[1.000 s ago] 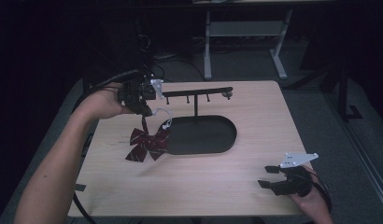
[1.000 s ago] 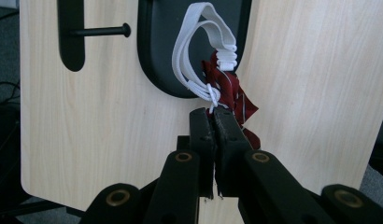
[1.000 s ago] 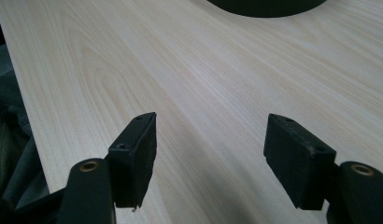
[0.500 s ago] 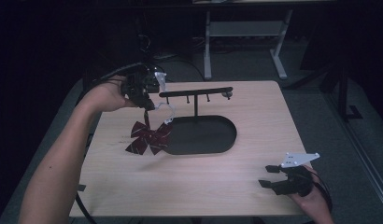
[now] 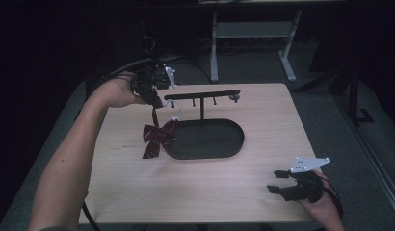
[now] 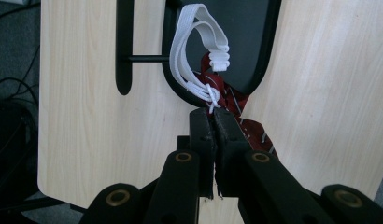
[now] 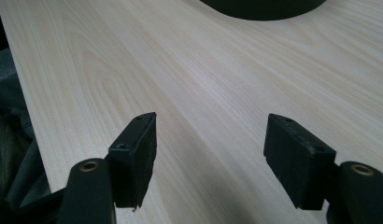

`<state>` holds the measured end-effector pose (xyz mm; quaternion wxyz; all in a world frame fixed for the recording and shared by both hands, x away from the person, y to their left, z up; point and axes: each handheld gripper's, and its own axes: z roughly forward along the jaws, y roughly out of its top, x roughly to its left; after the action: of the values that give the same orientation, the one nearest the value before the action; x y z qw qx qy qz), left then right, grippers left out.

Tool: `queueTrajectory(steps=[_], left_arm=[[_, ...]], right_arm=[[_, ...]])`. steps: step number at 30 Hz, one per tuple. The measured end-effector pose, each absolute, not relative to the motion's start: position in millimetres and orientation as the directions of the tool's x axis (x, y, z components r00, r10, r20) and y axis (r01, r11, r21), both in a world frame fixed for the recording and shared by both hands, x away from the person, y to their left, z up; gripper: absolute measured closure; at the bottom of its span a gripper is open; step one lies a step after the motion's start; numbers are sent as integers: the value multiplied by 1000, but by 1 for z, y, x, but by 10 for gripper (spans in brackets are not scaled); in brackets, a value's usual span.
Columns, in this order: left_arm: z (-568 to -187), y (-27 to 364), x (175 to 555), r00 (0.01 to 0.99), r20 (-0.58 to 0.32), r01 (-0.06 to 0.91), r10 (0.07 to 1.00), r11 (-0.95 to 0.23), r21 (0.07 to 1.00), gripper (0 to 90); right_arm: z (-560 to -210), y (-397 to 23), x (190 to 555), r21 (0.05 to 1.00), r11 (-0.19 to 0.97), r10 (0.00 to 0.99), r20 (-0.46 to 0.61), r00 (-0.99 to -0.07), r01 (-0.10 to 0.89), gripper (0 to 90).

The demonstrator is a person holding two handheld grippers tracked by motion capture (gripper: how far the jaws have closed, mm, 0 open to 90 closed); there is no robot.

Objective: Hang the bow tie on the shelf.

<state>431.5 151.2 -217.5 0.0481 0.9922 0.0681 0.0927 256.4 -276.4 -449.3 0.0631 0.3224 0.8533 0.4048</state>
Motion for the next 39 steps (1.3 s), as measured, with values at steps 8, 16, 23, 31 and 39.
queueTrajectory(steps=[8, 16, 23, 31, 39], left_arm=[[-221, 154, 441, 971, 167, 153, 170, -982, 106, 874], [-223, 155, 448, 969, 161, 176, 190, -980, 95, 873], [-226, 156, 453, 968, 156, 186, 198, -979, 86, 873], [-229, 156, 457, 967, 150, 195, 206, -977, 84, 873], [-233, 155, 464, 967, 145, 202, 210, -977, 69, 873]], right_arm=[[-449, -277, 256, 731, 463, 602, 155, -783, 501, 341], [-449, -277, 256, 732, 462, 602, 157, -783, 502, 341], [-449, -278, 257, 730, 461, 603, 160, -782, 505, 342], [-449, -279, 257, 734, 461, 601, 156, -784, 499, 342], [-449, -280, 257, 731, 455, 605, 166, -779, 509, 342]])
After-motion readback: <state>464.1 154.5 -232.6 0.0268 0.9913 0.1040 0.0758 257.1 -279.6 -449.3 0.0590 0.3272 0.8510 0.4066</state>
